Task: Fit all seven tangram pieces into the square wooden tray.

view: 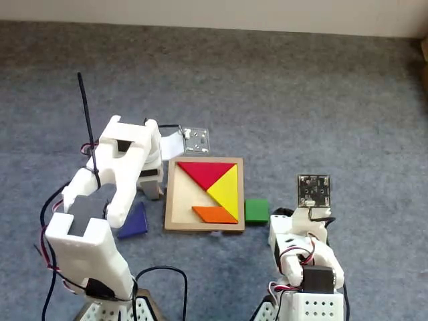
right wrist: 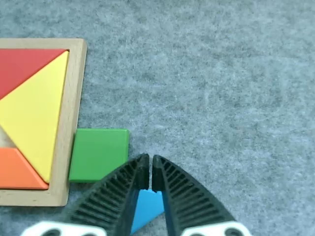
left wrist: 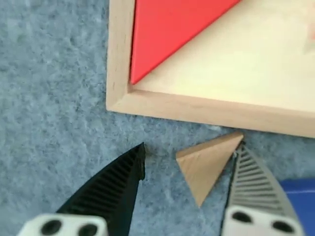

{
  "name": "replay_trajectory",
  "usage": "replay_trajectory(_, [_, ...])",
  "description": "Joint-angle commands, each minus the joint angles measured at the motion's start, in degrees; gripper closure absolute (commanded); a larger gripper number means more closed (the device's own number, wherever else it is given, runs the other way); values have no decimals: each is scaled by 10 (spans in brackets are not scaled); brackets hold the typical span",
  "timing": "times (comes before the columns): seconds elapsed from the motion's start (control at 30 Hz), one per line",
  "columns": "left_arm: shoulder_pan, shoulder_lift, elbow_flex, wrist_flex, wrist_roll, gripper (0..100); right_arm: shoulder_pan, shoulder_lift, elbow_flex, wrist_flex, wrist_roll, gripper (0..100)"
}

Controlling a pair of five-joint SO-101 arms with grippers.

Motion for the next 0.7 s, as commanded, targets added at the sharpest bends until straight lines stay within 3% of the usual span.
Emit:
replay_trajectory(0.0, [-5, 2, -10, -1, -10, 807, 8, -3, 52, -7, 6, 971])
replay_trajectory(0.17, [-5, 1, -9, 1, -6, 851, 8, -3, 52, -7, 6, 971])
replay_trajectory(0.43, [-7, -19, -27, 88, -4, 854, 8, -3, 52, -7, 6, 971])
replay_trajectory(0.67, [7, -109, -47, 149, 64, 854, 8, -3, 52, -7, 6, 971])
